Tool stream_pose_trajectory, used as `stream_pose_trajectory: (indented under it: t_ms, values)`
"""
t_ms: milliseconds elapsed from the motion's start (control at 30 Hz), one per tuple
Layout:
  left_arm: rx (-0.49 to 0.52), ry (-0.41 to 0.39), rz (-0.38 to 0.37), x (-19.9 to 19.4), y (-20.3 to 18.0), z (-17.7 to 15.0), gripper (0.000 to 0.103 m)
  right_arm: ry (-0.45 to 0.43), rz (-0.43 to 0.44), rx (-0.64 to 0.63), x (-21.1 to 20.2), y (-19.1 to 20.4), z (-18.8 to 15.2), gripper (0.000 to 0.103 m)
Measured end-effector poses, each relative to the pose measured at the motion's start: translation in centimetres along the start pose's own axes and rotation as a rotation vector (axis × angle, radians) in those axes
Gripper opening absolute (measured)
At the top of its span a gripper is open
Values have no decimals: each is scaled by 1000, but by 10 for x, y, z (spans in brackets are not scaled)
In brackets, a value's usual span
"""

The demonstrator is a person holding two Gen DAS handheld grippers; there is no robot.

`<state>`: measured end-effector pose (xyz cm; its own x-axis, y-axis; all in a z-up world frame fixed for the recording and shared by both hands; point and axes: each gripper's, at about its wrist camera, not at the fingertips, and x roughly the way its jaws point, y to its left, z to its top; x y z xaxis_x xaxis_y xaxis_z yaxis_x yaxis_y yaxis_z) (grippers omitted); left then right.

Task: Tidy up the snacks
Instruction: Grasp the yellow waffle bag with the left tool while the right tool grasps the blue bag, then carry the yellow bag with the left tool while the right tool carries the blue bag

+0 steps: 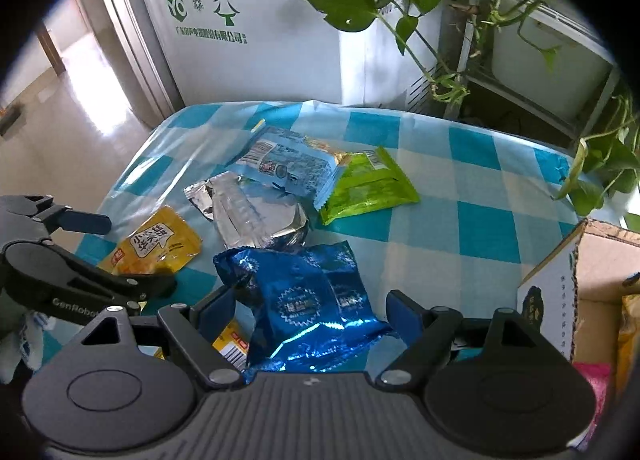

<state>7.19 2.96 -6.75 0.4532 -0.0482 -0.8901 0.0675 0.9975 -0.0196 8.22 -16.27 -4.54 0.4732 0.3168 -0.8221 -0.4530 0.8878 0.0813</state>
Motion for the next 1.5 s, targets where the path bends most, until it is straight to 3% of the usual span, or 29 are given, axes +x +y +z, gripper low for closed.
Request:
stream_pose_trajectory:
  t_ms: [300,467,633,700,800,1500]
  values:
    - [-8,5,11,-1,-1,0,103,22,-20,14,12,5,0,86]
    - [0,3,13,-2,-2,0,102,29,-29,24,12,4,0,70]
    - [32,-14,-4,-7,-8,2,85,11,-30,41,7,3,2,69]
    - [49,-25,-20,-10,-12,2,70,1,-28,58,4,2,4,68]
    - [53,-30,-30,-14,-16,4,56,-14,-32,66,-2,2,5,68]
    - [-71,-82,-90,-36,-4,8,50,-58,-50,77,-26,4,5,68]
